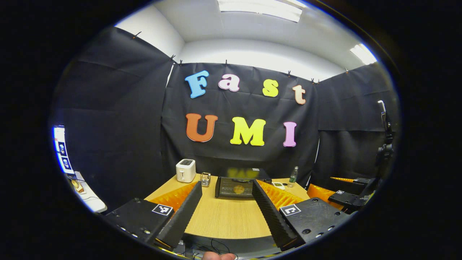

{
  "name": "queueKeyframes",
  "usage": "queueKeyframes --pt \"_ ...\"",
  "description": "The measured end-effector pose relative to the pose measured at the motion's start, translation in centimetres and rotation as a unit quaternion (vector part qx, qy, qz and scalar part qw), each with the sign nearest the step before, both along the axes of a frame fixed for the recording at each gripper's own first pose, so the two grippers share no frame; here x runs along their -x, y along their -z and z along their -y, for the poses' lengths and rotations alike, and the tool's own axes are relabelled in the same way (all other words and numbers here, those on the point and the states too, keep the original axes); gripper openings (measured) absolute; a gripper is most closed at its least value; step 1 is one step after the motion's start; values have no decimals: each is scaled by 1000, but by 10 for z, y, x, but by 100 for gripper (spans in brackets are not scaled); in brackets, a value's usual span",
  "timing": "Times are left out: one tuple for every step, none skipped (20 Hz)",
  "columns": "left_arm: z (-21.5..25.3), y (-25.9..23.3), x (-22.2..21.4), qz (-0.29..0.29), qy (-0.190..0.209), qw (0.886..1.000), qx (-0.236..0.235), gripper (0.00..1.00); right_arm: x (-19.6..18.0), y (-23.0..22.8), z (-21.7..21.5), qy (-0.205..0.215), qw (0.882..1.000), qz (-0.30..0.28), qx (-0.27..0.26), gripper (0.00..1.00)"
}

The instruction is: Open the electric oven with the left hand, put the food in, and close the electric oven.

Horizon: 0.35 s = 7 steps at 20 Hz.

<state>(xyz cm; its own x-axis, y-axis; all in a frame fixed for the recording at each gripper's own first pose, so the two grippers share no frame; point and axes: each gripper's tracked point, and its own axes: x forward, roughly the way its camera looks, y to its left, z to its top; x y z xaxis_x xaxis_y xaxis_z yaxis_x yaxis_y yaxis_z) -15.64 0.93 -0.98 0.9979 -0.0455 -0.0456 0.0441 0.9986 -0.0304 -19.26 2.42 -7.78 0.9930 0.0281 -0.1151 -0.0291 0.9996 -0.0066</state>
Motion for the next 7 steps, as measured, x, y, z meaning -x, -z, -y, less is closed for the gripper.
queueKeyframes --pt "-1 0 4 1 -1 1000 1 92 4 -1 -1 -2 1000 2 -3 96" --pt "0 1 8 0 -3 1000 3 92 8 -3 -3 -2 1000 4 -2 96" --pt "0 2 11 -1 -3 1000 4 92 10 -5 -3 -3 1000 8 -2 96" --pt "0 5 13 -1 -3 1000 3 92 12 -7 -4 -4 1000 11 -3 96" --pt "1 5 15 -1 -3 1000 2 92 13 -8 -5 -5 1000 13 -4 96" --pt "1 6 16 -2 -3 1000 1 92 14 -8 -5 -5 1000 14 -3 96" --pt "1 7 15 -1 -3 1000 2 92 16 -8 -4 -5 1000 17 -4 96"
